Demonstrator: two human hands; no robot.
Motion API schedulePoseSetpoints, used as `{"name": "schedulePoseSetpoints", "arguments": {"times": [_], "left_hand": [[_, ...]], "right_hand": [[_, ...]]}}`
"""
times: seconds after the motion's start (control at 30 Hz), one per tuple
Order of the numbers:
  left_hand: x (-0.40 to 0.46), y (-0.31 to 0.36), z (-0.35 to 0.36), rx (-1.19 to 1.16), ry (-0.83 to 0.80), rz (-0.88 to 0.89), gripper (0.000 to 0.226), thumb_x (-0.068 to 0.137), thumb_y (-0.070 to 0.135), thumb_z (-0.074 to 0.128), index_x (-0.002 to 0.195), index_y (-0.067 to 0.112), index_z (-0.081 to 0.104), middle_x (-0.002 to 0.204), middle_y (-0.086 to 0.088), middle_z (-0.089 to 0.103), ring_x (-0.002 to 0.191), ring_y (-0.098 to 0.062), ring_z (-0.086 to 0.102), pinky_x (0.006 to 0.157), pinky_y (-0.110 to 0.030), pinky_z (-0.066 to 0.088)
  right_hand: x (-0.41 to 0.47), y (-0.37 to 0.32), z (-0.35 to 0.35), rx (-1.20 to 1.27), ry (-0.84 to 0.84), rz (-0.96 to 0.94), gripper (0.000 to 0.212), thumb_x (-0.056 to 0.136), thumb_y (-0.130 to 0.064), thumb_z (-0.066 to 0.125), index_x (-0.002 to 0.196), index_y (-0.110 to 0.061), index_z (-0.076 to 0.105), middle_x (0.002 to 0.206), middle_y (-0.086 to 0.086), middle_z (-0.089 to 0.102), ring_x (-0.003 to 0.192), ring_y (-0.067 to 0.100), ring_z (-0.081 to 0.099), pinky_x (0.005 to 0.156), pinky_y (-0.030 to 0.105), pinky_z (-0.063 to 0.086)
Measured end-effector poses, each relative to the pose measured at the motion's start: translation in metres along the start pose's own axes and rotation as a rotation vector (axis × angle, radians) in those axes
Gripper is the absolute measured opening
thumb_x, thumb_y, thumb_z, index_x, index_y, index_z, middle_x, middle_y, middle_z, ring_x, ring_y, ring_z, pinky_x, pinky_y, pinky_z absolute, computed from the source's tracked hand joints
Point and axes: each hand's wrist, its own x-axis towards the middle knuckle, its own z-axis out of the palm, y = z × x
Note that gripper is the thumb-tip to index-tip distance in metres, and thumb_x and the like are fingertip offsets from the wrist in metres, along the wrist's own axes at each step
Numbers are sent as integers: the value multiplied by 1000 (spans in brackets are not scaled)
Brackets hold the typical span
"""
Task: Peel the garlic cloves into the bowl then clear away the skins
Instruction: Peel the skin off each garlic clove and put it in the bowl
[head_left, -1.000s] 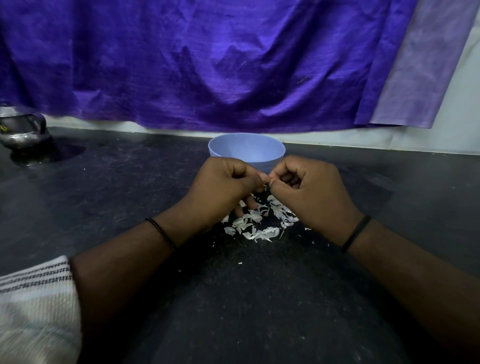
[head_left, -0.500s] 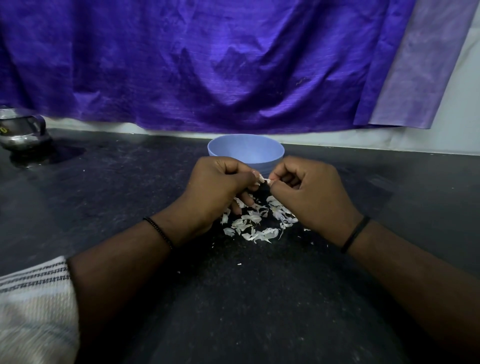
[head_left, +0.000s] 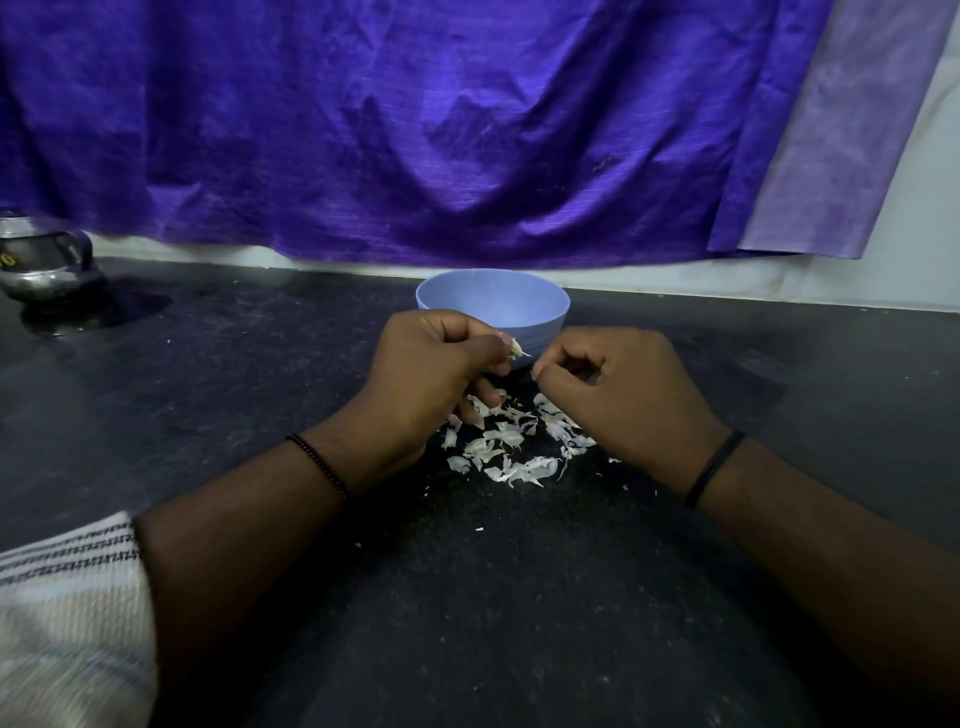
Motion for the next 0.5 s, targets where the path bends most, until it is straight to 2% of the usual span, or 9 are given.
{"name": "schedulePoseSetpoints", "arguments": {"times": [0.07, 0.17, 0.27, 0.37, 0.5], "left_hand": [[1, -2, 0, 22, -5, 1, 12, 89, 6, 68, 87, -5, 72, 74, -16, 70, 49, -18, 60, 37, -23, 41], [1, -3, 1, 33, 5, -12, 12, 89, 6, 68, 85, -5, 72, 72, -15, 69, 49, -18, 59, 36, -22, 40], [0, -3, 2, 67, 2, -15, 10, 88, 5, 69, 84, -4, 72, 73, -17, 69, 49, -19, 59, 37, -22, 41], [0, -4, 1, 116, 1, -2, 12, 89, 8, 70, 82, -1, 72, 71, -14, 70, 50, -19, 61, 38, -23, 42], [0, -4, 1, 167, -12, 11, 14, 89, 11, 71, 81, 1, 73, 71, -13, 71, 52, -21, 62, 40, -24, 44]], "right_hand": [[1, 0, 0, -45, 33, -17, 21, 88, -33, 68, 69, -25, 69, 68, -9, 66, 65, 8, 61, 63, 38, 53], [3, 0, 0, -51, 89, 11, 11, 80, -31, 77, 73, -25, 72, 75, -10, 66, 70, 6, 62, 68, 35, 54], [3, -1, 2, 0, 100, 32, 11, 76, -25, 81, 80, -25, 70, 74, -12, 66, 69, 4, 61, 65, 26, 53], [2, -3, 4, 49, 85, 43, 5, 82, -24, 78, 86, -26, 75, 72, -14, 67, 65, 1, 59, 63, 17, 49], [1, -5, 5, -18, 84, 22, 5, 84, -29, 74, 84, -25, 77, 71, -14, 67, 65, 3, 60, 62, 27, 53]]}}
